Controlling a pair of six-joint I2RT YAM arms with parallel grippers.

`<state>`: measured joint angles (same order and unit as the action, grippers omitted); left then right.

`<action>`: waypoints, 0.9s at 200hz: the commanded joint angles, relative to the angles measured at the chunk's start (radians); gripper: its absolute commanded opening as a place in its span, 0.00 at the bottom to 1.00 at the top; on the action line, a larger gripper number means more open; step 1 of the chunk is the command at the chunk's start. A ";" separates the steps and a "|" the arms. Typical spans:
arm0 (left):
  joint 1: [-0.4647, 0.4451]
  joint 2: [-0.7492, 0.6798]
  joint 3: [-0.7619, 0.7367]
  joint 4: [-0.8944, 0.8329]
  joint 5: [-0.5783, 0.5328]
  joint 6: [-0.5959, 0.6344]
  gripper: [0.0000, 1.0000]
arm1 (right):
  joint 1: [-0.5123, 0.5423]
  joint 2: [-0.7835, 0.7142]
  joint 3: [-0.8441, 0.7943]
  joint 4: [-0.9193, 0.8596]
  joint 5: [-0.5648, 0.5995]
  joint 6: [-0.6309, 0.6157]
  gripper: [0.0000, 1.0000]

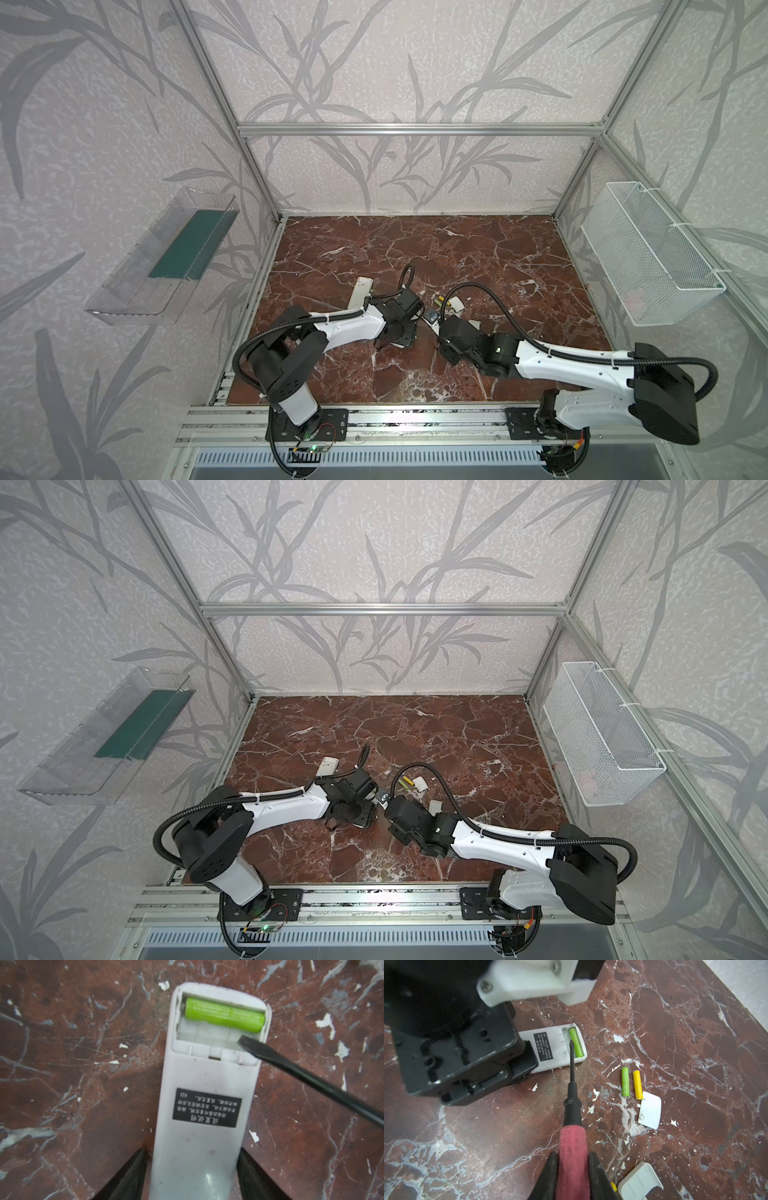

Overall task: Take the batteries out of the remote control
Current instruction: 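Insert the screwdriver tip beside the remaining green battery with the right gripper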

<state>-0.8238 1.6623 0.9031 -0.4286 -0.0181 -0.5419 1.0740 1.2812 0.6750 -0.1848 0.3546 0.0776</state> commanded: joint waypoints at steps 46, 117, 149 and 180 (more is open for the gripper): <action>-0.009 0.061 -0.033 0.033 0.021 0.034 0.54 | -0.011 0.024 0.043 -0.047 0.004 0.047 0.00; -0.013 0.097 -0.057 0.080 0.050 0.100 0.50 | -0.010 0.078 0.075 -0.076 -0.006 0.095 0.00; -0.015 0.108 -0.041 0.067 0.061 0.100 0.48 | -0.009 0.113 0.100 -0.107 0.022 0.120 0.00; -0.022 0.120 -0.036 0.063 0.067 0.105 0.46 | -0.010 0.149 0.122 -0.118 0.023 0.141 0.00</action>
<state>-0.8284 1.6886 0.9062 -0.3477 -0.0216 -0.4366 1.0676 1.3937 0.7563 -0.2722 0.3683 0.1886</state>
